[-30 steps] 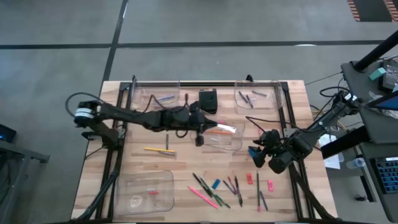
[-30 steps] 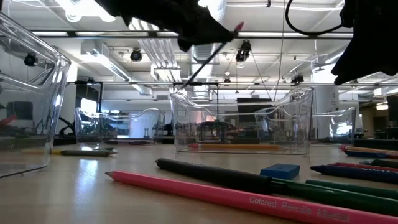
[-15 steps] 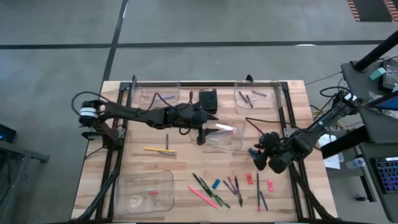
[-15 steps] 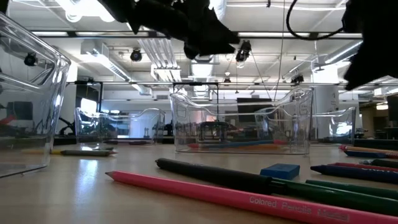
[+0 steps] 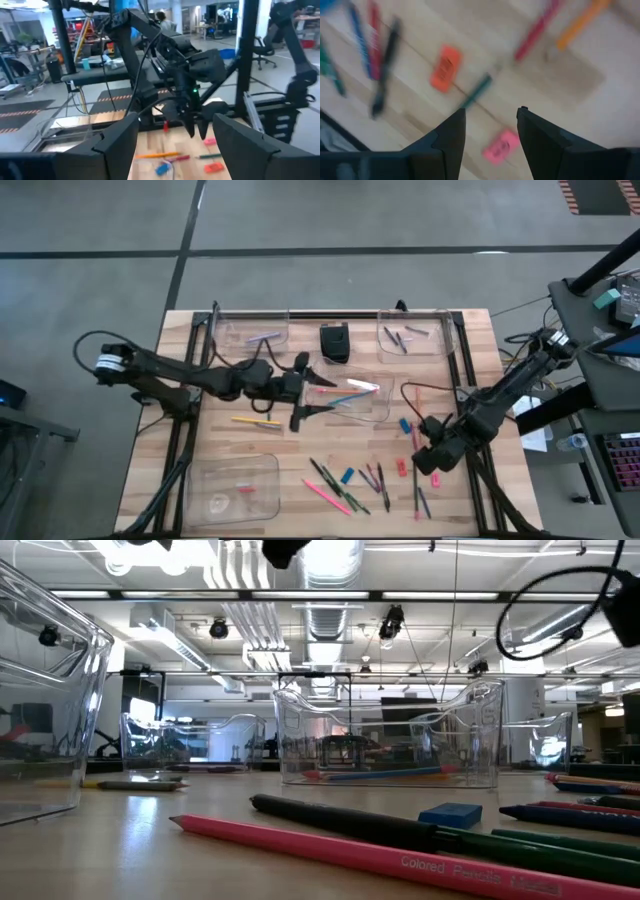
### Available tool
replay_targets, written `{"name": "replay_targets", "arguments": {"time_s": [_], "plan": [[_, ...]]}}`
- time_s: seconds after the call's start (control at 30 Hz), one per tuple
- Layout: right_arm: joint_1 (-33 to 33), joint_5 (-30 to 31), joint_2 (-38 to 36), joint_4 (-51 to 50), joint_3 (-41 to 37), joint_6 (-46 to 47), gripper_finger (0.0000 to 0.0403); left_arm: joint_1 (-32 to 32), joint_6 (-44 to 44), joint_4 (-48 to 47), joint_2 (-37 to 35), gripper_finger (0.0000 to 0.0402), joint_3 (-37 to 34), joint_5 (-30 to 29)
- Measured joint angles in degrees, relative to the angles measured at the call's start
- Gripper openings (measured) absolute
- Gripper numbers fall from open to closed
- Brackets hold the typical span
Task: Sort crayons/erasers/pens/pencils in bins
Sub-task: Put the pink eraser into the bottom left transparent bin
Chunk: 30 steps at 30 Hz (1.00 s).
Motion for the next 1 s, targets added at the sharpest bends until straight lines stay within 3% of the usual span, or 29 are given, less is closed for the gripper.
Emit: {"name": "replay_targets", "arguments": {"time_s": [0.2, 0.43, 0.57, 0.73, 1.0], "plan": [[4.80, -5.80, 6.76, -0.58, 2.21, 8.07, 0.0166, -0.71, 0.02, 0.40, -3.55, 0.0242, -3.21, -0.22], [7.70, -6.07, 15.48, -1.00, 5.86, 10.75, 0.0166, -0.70, 0.04, 0.07, -3.25, 0.0242, -4.00, -0.40], [7.67, -7.51, 18.67, -3.11, 6.47, 5.15, 0.0166, -0.68, 0.04, 0.40, -3.21, 0.0242, -3.98, -0.41], [7.98, -10.30, 19.55, -3.62, 6.75, -13.46, 0.0166, -0.68, 0.00, 0.40, -3.19, 0.0242, -3.98, -0.42], [7.63, -8.21, 15.52, -5.62, 6.54, -22.05, 0.0166, -0.68, -0.07, -0.06, -2.78, 0.0242, -3.98, -0.40]]}}
